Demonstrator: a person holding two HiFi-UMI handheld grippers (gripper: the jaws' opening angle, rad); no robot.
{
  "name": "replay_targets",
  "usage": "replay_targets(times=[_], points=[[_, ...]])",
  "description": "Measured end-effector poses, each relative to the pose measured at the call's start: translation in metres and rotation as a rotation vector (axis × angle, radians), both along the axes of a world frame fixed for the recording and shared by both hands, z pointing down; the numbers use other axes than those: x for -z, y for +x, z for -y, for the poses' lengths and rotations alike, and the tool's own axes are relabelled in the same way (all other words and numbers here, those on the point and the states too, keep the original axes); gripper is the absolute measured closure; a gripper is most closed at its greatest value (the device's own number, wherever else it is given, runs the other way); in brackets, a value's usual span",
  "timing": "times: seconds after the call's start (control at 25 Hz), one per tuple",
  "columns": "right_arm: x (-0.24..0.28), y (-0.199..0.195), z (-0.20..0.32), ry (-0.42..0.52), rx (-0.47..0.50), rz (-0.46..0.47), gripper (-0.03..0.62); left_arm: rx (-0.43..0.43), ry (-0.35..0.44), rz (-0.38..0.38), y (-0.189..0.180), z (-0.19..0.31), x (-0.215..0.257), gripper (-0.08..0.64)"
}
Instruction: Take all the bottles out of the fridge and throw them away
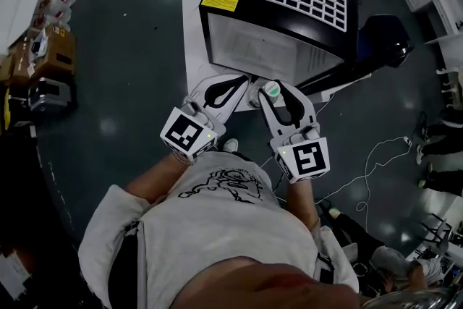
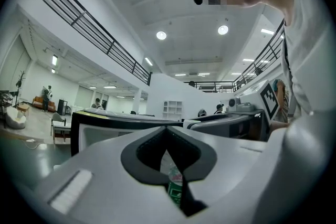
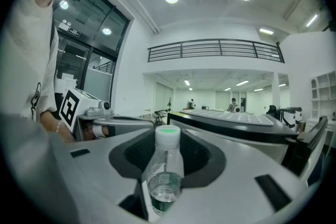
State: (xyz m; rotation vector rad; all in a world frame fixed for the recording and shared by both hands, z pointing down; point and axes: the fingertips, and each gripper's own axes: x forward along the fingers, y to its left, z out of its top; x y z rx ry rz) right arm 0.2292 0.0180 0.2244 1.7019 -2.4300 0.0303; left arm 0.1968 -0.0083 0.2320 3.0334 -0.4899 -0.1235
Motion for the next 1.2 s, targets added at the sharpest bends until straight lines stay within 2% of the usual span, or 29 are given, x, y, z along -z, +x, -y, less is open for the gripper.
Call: replay_targets(times=[0.52, 1.2], points=[[0.000, -0.026, -0.007, 0.001, 0.097, 0.001, 0.442, 0.107, -0.015, -0.012, -0.032, -0.010, -0.005, 0.551], [0.005, -0.109, 0.015, 0.000, 0.172, 0.001, 0.442, 0.182, -0.016, -0.027, -0.112, 0.008, -0.003, 0.551]])
